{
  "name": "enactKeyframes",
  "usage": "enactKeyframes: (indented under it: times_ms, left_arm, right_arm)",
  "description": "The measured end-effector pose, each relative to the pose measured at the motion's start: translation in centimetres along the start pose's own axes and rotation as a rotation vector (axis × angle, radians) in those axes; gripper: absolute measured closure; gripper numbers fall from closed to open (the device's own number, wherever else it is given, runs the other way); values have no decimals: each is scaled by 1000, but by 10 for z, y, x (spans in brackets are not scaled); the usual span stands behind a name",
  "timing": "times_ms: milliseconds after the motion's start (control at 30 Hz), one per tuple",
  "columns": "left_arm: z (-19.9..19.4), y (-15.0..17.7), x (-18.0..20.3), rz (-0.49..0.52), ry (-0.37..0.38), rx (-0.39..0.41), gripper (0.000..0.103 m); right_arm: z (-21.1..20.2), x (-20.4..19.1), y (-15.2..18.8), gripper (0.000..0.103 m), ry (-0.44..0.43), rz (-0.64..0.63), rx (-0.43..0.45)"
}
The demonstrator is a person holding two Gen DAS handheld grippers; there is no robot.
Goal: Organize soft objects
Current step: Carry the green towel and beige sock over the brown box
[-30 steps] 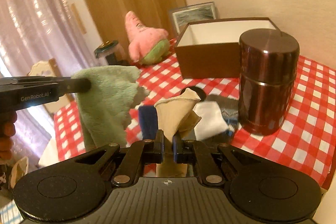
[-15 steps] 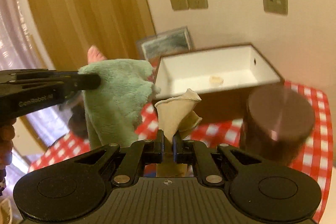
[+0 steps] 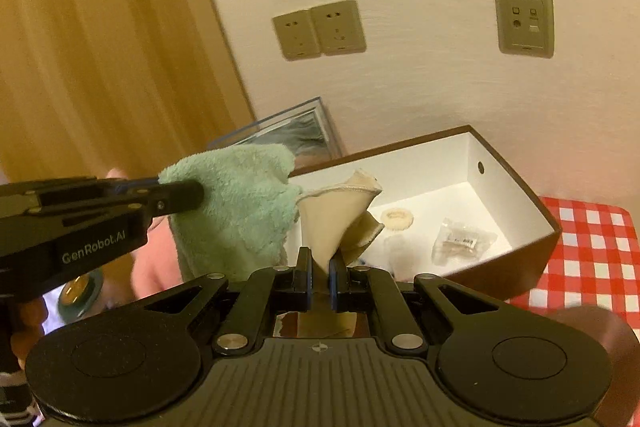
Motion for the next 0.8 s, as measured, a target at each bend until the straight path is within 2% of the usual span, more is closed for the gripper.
enactKeyframes:
  times_ms: [333, 567, 733, 800]
  left_arm:
    - [74, -15, -19, 2, 17, -29, 94]
    - [127, -2, -17, 13, 31, -117, 92]
    - [155, -2, -19, -6, 34, -147, 82]
    - [159, -4, -19, 4, 47, -147, 64]
  right_arm:
    - [62, 28, -24, 95, 78, 92, -15]
    - [97, 51, -13, 95, 127, 141, -71]
    - [109, 66, -4, 95, 152, 177, -95]
    - [112, 69, -3, 95, 157, 181, -99]
Point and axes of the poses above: each gripper's, at about its wrist camera, not at the fingertips, and z roughly the way its jaws point, x to its right, y to its underside, the point moved 3 cm from there along z, roughly the way its jaws point, and after that the axes turned 3 degrees about -y, right-handed, at the moved point
